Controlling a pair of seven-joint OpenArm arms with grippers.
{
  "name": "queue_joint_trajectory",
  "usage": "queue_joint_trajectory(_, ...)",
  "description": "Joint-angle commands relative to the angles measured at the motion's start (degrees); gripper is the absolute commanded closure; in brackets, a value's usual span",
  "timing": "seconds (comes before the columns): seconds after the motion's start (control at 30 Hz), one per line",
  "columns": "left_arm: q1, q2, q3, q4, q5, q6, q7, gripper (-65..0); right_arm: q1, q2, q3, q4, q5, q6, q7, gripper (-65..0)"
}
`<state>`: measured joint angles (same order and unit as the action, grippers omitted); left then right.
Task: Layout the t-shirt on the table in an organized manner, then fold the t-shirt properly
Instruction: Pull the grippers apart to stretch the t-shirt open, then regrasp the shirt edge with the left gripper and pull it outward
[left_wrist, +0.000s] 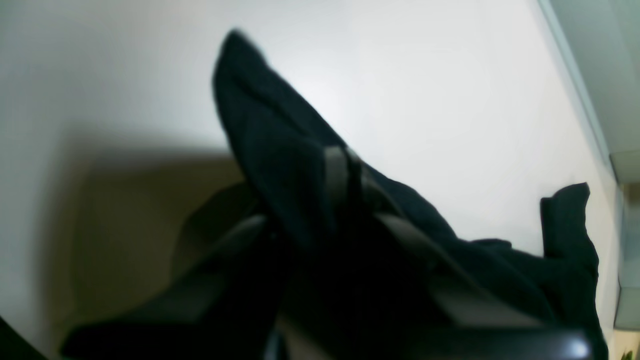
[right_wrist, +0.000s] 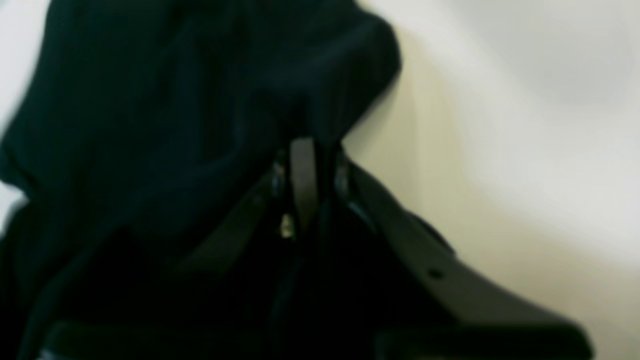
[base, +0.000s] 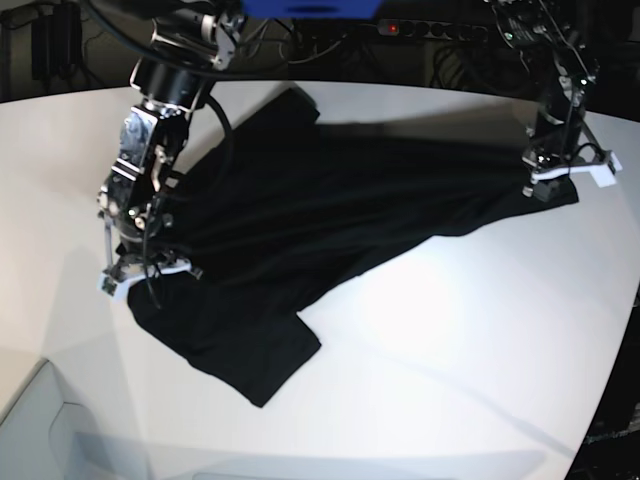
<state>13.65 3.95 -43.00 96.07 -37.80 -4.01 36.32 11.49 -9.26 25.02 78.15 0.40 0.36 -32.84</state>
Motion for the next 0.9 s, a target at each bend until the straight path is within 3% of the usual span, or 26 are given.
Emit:
queue_joint_trajectory(0.0,0.0,-0.6,-0.2,1.5,-0.8,-0.2,-0.5,-0.5,0.7,0.3,-0.2,0.9,0.0,-0.1,1.7,-7.3)
queue_joint_trajectory(0.1,0.2,-0.8,-0.4,1.9,-1.0,-0.3,3.1,-1.2,-0.7,0.3,-0.2,2.1,0.0,-0.1,1.7,-16.0)
queue_joint_trajectory(0.17,0.3,-1.0,-0.6,2.3,-2.2,-0.3,5.7,-5.2,-1.7,0.3,-0.2,3.9,0.0,-0.1,1.7,-22.0)
queue_joint_trajectory(0.37,0.4,-0.8,-2.3,2.1,-6.2,-0.3,7.2,-26.5,-4.7,0.3,-0.3,12.1,0.0,-0.1,1.7,-35.5)
queue_joint_trajectory(0.47,0.6,-0.8,-3.8,3.2,-9.9,-0.3,7.2,-36.8,-7.0,0.3,-0.6,16.6,0.0,-0.1,1.7,-37.8)
queue_joint_trajectory(0.57,2.7,-1.1,-5.0,6.4,-14.8,-0.3,7.3,-42.9,-10.9,0.3,-3.1,20.2,0.0,-0.1,1.7,-37.9)
queue_joint_trajectory(0.73,1.3,-4.5,-4.5,8.1,-16.7,-0.3,6.8,-44.3,-19.0,0.3,-9.1,25.1,0.0,-0.1,1.8,-37.8)
queue_joint_trajectory(0.87,-0.8,-5.0,-4.6,10.8,-17.5,-0.4,7.2,-44.2,-23.9,0.3,-13.8,26.2,0.0,-0.1,2.3,-37.7)
